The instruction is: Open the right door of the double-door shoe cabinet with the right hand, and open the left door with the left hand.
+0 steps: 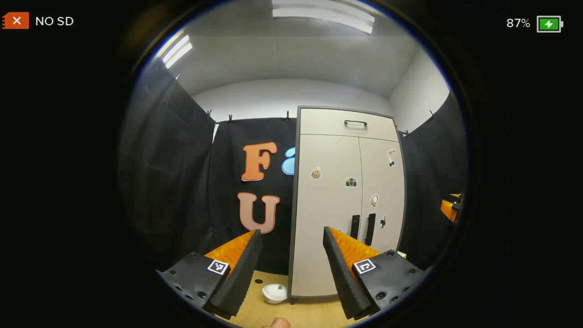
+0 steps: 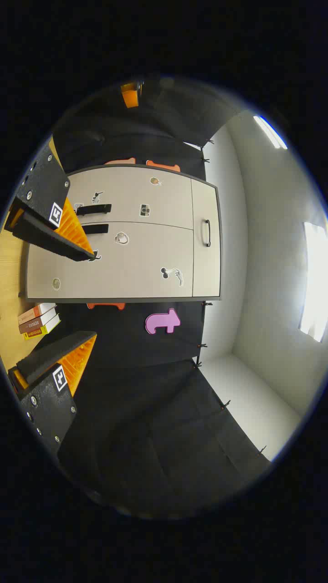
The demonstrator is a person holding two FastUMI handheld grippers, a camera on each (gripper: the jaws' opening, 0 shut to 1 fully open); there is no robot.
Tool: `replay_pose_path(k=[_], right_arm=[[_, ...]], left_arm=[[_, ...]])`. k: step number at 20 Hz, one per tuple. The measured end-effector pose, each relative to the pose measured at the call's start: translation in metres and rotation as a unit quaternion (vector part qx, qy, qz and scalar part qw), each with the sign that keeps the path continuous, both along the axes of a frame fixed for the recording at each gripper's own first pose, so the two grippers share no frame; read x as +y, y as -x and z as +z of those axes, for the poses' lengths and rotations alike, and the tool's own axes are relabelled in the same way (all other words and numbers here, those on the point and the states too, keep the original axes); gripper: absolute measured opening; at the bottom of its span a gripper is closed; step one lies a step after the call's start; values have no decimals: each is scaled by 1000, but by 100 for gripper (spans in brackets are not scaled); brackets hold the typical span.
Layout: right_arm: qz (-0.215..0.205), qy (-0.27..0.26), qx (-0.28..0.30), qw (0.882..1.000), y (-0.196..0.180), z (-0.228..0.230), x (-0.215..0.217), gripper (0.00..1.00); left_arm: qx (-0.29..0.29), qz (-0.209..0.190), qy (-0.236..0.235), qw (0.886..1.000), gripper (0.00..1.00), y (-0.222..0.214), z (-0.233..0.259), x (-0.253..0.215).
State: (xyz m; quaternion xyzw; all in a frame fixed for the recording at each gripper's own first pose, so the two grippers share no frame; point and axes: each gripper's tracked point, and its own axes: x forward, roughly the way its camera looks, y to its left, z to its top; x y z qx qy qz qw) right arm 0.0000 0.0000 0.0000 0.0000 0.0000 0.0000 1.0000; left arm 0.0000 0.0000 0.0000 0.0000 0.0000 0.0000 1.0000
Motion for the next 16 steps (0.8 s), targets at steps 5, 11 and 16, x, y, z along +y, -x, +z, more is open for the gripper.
replay_pose_path(k=[5,11,16], right_arm=[[4,12,-1,1000,3,-2,-1,94],[14,9,3,1000,1,-7,4,94],[34,10,12,999,-2,-14,18,94]], left_arm=[[7,0,-4,1000,81,-1,-4,0],[13,-3,-1,1000,82,-1,-7,0],[18,3,-4,1000,81,-6,-13,2]])
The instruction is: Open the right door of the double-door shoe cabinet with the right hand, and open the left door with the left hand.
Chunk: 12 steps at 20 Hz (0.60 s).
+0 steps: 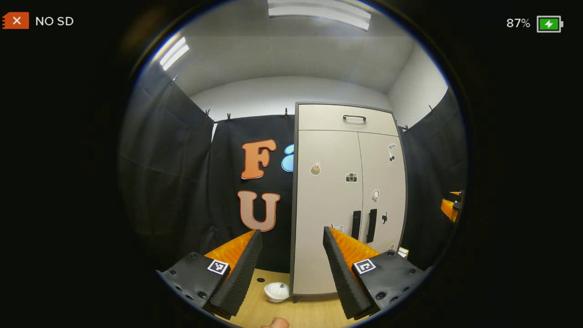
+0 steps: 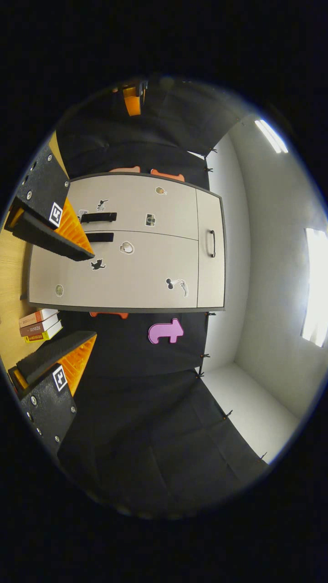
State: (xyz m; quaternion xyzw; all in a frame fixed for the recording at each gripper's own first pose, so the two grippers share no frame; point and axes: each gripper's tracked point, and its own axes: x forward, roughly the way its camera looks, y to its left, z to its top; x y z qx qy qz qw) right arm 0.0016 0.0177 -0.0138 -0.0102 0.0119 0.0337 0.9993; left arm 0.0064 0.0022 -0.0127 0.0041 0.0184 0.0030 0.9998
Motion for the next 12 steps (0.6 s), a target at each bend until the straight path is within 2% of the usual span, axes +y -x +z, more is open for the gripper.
replay_pose_path(k=[12], right_arm=[[13,-8,18,1000,-14,-14,34,94]], left_arm=[[-9,-10,-2,1000,81,10,4,-3]])
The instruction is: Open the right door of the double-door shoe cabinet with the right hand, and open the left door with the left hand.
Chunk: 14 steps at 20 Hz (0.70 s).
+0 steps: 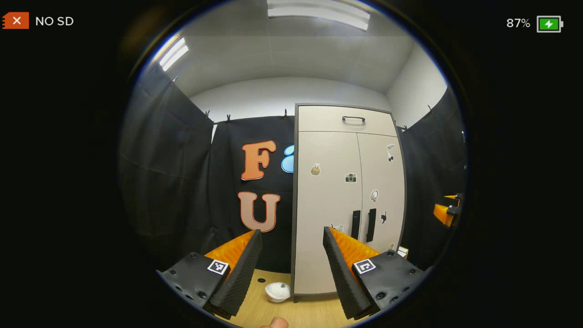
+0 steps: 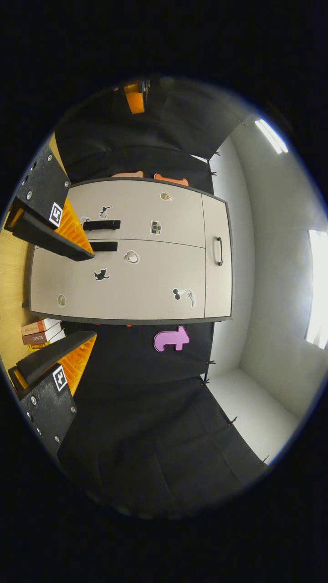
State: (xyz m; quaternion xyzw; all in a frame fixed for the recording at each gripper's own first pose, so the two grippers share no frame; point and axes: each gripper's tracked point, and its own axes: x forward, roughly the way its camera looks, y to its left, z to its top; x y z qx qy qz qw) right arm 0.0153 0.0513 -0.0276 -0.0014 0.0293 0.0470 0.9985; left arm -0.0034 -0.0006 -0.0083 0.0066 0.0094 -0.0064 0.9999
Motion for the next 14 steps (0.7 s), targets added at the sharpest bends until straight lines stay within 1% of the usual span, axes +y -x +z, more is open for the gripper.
replay_pose_path(k=[4,8,14], right_arm=[[-2,-6,7,1000,-14,-7,17,94],[13,-2,24,1000,-31,-23,45,94],[30,11,59,998,-67,-61,87,94]], left_arm=[[4,-2,-2,1000,82,1,-3,2],[9,-4,3,1000,81,4,-9,6],[16,5,-6,1000,81,7,-15,17]])
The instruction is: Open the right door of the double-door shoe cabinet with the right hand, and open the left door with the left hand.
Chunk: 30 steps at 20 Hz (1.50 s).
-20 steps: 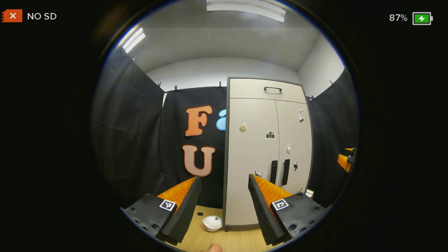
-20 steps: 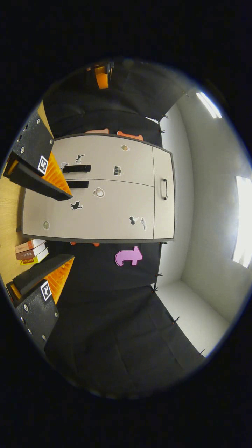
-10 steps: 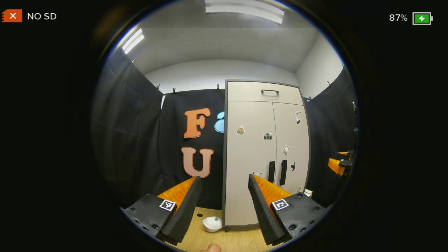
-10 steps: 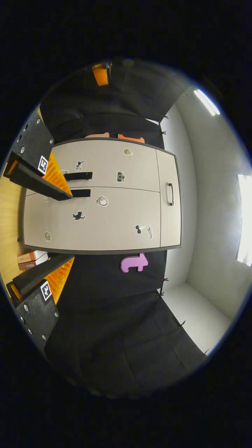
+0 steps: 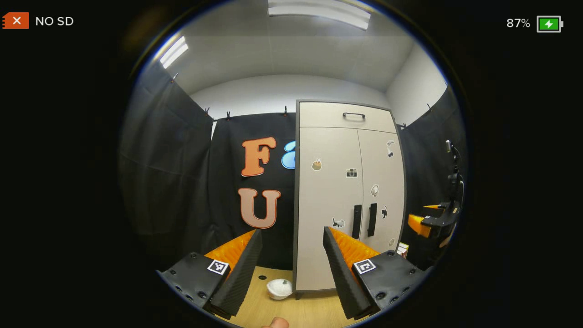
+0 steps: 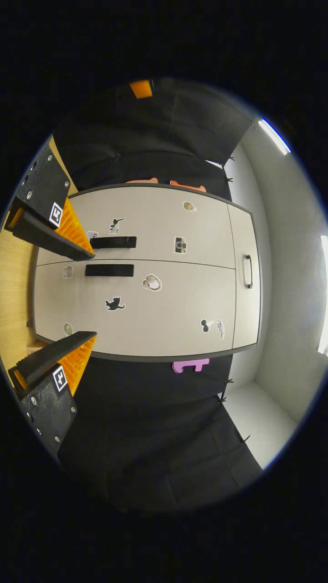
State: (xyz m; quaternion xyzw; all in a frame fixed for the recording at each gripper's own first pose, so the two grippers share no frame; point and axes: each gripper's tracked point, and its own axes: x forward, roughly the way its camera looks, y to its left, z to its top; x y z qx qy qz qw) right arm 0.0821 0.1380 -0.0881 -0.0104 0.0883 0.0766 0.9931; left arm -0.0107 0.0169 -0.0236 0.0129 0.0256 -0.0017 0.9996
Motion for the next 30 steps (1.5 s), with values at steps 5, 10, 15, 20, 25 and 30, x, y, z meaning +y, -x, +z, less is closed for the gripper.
replay_pose_path(k=[5,10,15,20,25,30], right_arm=[[2,-11,13,1000,-37,-23,27,94],[0,-29,19,999,-82,-38,46,94],[9,-40,26,999,-121,-54,63,94],[4,-39,31,999,-150,-72,70,89],[-4,-46,42,998,-167,-83,76,68],[-11,-44,55,997,-179,-98,77,46]], left_arm=[[0,11,-6,1000,81,0,-2,13],[4,15,3,1000,81,-6,-8,20],[5,15,1,1000,81,-11,-11,22],[5,19,2,1000,81,-14,-16,26],[16,13,12,1000,81,-17,-25,23],[17,12,10,1000,81,-16,-25,24]])
